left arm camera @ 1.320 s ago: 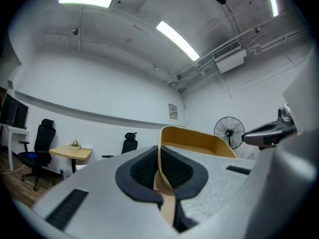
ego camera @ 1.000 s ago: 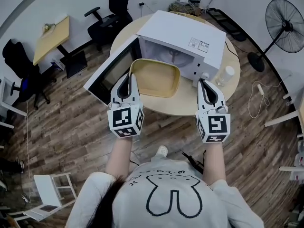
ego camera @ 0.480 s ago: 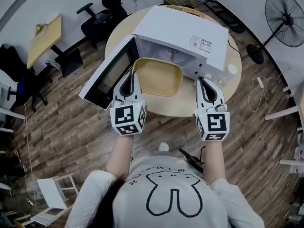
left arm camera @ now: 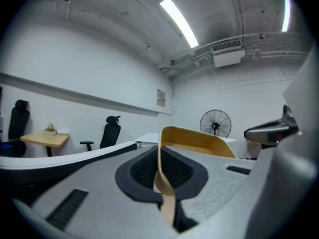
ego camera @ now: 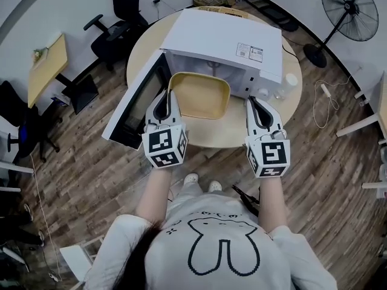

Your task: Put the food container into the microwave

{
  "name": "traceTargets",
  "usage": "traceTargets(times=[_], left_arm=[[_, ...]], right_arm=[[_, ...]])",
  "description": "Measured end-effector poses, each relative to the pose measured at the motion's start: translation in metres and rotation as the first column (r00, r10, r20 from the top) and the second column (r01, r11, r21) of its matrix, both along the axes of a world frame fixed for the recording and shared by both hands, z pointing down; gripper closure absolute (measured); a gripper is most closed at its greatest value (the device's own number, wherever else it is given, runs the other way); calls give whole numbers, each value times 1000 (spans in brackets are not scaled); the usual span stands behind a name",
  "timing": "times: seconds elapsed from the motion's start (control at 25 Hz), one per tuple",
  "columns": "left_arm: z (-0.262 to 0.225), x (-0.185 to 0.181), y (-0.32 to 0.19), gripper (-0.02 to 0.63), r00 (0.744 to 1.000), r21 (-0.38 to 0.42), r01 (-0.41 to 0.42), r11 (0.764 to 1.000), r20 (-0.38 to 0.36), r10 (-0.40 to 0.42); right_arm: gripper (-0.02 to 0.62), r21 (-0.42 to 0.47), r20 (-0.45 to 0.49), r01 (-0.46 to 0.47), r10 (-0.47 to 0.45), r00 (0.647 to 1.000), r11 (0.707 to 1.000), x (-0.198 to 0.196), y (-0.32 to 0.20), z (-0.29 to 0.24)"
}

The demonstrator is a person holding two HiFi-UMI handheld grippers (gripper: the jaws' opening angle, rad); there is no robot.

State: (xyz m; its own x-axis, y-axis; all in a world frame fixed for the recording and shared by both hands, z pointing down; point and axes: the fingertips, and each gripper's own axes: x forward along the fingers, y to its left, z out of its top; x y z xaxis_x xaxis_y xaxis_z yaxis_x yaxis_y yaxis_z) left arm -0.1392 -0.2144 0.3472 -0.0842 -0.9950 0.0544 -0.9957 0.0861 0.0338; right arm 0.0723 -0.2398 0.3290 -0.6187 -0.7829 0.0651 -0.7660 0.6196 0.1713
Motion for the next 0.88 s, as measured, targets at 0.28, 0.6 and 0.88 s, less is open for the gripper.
traceTargets(times=[0.28,0.6,0.88], left_arm=[[16,-12,-21,588,998,-52,-63,997,-28,61],[34,-25,-44,588,992,-73,-98,992,-89,92],[54,-29,-62,588,987,-97,-136,986,-103,126]], right_arm=[[565,-22,-1,-91,91,996,996,-9,0,1],[565,-36,-2,-189,189,982,981,-15,1,7],[565,-52,-3,-251,251,968,967,-21,3,21]])
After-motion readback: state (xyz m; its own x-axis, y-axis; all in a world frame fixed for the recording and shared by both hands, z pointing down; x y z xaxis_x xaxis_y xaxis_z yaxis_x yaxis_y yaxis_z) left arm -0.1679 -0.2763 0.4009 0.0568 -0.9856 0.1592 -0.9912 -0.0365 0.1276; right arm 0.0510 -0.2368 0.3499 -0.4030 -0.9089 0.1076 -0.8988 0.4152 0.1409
